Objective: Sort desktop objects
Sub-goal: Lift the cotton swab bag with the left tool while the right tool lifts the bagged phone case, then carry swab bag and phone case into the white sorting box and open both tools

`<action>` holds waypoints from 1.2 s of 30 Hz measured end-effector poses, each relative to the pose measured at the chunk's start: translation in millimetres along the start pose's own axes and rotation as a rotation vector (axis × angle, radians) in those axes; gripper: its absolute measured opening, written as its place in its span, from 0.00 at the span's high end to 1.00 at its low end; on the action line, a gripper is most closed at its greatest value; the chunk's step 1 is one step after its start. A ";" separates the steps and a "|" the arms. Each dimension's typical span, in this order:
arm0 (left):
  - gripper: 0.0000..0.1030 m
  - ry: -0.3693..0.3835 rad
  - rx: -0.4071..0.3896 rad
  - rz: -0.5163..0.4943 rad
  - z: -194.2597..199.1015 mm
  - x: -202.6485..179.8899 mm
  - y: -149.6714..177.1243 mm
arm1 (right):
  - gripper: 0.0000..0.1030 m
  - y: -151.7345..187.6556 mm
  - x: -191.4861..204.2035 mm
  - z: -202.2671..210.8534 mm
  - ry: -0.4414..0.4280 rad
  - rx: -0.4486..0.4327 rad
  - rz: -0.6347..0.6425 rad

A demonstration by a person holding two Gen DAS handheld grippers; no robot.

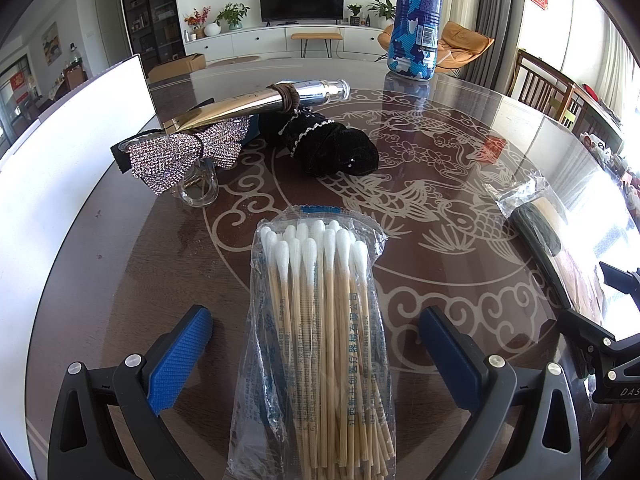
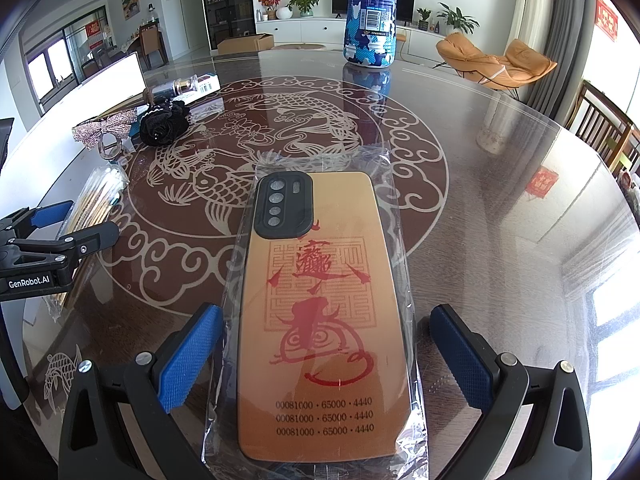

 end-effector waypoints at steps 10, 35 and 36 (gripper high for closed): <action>0.00 0.000 0.000 0.000 0.1 0.1 0.1 | 0.00 0.0 0.1 -0.1 0.000 0.000 0.000; 0.00 0.000 0.000 0.000 -0.4 0.1 -0.5 | 0.00 -3.7 6.2 -19.2 -0.098 0.374 0.231; 0.00 0.000 0.000 0.000 -0.2 0.2 -0.2 | 0.00 -4.6 6.4 -20.3 -0.099 0.383 0.236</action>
Point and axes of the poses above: each gripper's, at about its wrist camera, not at the fingertips, and z roughly against the way its jaws point, x to its left, y to its underside, the point moved 10 cm from there along -z, roughly the way its jaws point, and after that the axes turned 2 degrees about -z, right-handed, at the moved point
